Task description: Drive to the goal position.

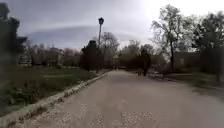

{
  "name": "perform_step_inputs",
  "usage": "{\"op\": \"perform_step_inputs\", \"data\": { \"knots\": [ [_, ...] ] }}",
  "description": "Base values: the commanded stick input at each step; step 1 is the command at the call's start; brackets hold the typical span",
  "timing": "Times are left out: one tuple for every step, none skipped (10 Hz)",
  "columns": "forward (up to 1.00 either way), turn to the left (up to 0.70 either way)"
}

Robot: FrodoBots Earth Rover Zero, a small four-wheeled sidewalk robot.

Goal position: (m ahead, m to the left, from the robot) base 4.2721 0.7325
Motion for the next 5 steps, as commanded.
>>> {"op": "perform_step_inputs", "data": {
  "knots": [
    [0.70, 0.00],
    [0.70, 0.00],
    [0.70, 0.00],
    [0.70, 0.00],
    [0.70, 0.00]
  ]
}}
